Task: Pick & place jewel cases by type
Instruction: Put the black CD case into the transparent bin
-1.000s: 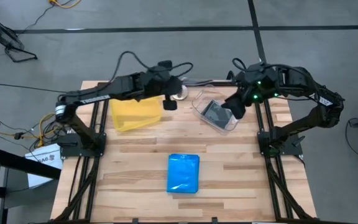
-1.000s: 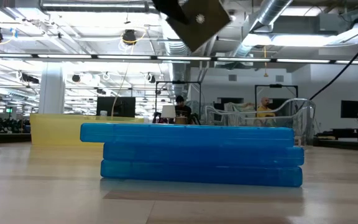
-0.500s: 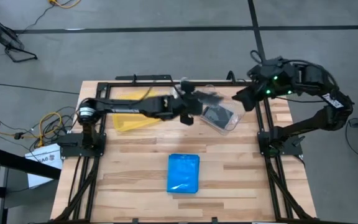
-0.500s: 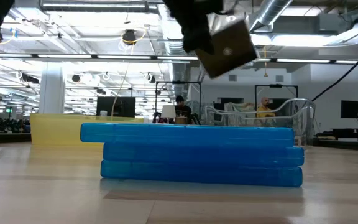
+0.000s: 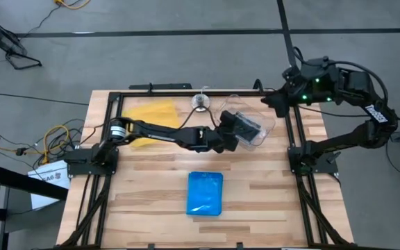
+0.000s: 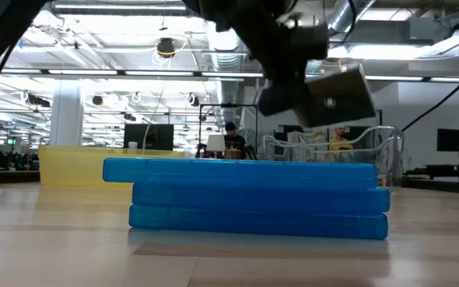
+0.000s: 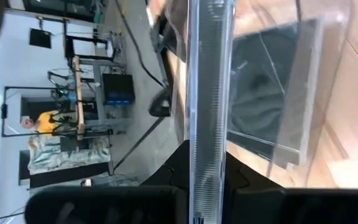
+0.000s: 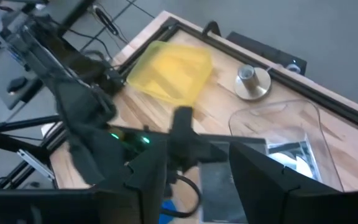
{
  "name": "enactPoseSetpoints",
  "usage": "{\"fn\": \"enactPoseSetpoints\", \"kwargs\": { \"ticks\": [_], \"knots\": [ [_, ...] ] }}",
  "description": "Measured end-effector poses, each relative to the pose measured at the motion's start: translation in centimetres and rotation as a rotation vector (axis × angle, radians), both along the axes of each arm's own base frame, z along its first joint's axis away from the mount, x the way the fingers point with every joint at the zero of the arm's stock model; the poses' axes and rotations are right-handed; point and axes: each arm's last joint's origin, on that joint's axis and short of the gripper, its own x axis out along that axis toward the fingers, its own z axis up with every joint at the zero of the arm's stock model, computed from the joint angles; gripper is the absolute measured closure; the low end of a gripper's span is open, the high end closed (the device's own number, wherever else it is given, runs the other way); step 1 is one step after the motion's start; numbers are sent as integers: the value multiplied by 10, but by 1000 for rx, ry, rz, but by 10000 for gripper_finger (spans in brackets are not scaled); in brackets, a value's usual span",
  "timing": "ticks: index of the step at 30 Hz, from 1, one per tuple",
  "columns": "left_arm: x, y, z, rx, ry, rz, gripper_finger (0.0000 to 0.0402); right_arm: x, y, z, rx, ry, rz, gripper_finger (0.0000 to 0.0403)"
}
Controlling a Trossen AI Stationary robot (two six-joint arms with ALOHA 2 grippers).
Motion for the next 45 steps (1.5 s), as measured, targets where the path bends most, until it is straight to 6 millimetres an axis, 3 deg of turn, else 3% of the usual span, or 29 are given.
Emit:
{"fn": "enactPoseSetpoints", "kwargs": {
  "ticks": [8,24,37,45],
  "knots": [
    [8,13,-32,-11,52,13,387,3,-1,4,-32,-37,15,236],
    [12,13,-42,-144,8,-37,379,2,-1,3,-52,-27,30,234],
    [8,18,-48,-248,15,20,231,2,-1,3,-74,-20,46,234],
    [7,16,-47,-239,-43,134,197,2,-1,3,-92,-14,59,233]
  ]
}}
